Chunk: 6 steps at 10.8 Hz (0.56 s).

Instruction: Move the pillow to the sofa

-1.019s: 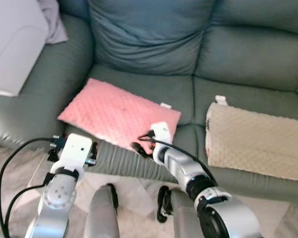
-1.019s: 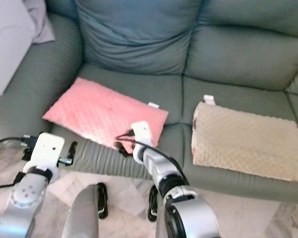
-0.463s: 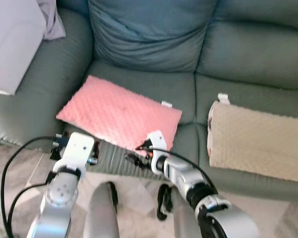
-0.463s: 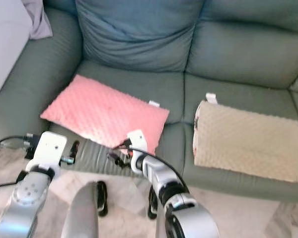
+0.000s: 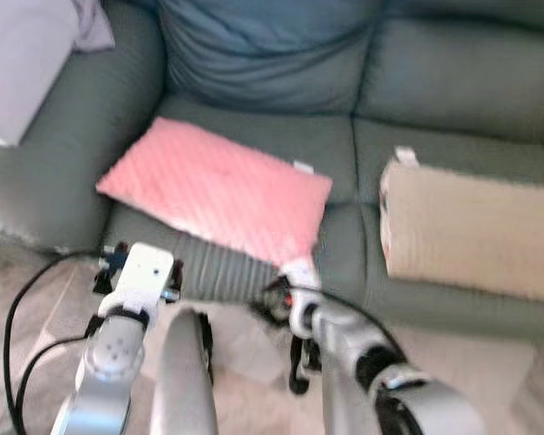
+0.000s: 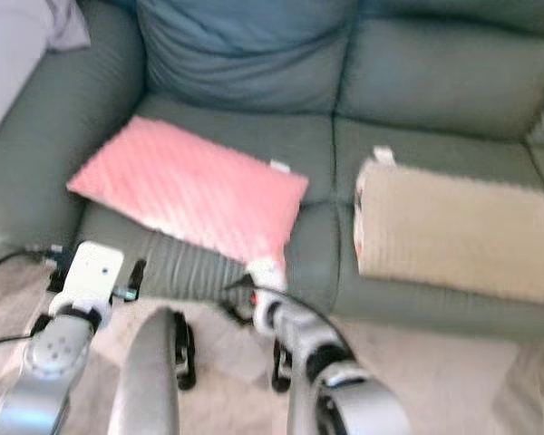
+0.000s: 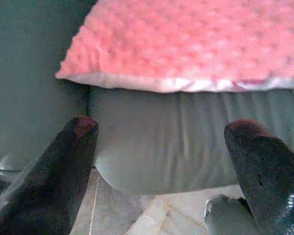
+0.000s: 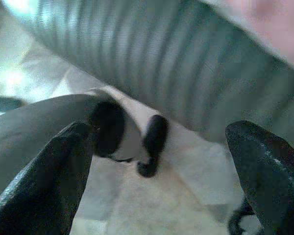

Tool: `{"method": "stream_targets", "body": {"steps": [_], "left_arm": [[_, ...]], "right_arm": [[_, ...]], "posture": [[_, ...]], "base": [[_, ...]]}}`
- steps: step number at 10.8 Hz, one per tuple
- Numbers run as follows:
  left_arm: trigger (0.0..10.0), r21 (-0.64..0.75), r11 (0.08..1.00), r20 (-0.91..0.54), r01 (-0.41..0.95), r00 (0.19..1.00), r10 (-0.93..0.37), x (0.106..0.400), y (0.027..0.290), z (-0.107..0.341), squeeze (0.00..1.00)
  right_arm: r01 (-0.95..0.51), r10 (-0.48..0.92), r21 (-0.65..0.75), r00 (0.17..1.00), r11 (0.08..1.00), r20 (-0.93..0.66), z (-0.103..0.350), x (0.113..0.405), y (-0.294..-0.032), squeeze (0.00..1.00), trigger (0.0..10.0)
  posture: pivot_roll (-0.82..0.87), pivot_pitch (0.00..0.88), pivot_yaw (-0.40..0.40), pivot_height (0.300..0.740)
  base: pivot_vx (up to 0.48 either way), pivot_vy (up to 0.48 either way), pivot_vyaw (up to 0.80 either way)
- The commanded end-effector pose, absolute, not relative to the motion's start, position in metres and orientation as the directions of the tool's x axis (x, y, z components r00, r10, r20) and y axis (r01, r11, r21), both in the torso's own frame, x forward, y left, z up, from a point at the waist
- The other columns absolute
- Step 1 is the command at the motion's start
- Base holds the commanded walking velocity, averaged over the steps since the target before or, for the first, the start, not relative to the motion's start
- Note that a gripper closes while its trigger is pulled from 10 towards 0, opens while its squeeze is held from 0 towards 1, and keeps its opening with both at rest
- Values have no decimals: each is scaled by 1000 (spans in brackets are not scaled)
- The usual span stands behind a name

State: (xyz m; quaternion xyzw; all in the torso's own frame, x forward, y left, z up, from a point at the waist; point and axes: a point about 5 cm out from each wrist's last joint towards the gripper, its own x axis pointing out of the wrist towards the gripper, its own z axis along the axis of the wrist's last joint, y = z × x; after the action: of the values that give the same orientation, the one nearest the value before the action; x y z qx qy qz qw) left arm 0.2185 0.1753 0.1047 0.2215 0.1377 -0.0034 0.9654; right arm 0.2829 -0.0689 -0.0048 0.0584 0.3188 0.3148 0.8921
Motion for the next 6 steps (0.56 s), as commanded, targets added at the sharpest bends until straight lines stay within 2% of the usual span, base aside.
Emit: {"method": "stream_targets", "body": {"steps": [1,4,6], "left_arm": [[10000,429,899,-289,83,956,49,215,176,102,0],[10000,392,913,-288,112,958,6,215,169,103,0],[10000,391,913,-292,116,956,3,214,170,103,0]], "right_arm": [[-508,583,302,603,807,-544,-8,282,-72,0,10000],[-510,516,157,710,846,-478,11,304,-88,0,10000],[-487,502,161,735,859,-456,17,310,-91,0,10000]], "posture": [[162,324,-20,636],[165,314,-17,636],[168,309,-12,636]], "base": [[0,0,0],[0,0,0],[0,0,0]]}}
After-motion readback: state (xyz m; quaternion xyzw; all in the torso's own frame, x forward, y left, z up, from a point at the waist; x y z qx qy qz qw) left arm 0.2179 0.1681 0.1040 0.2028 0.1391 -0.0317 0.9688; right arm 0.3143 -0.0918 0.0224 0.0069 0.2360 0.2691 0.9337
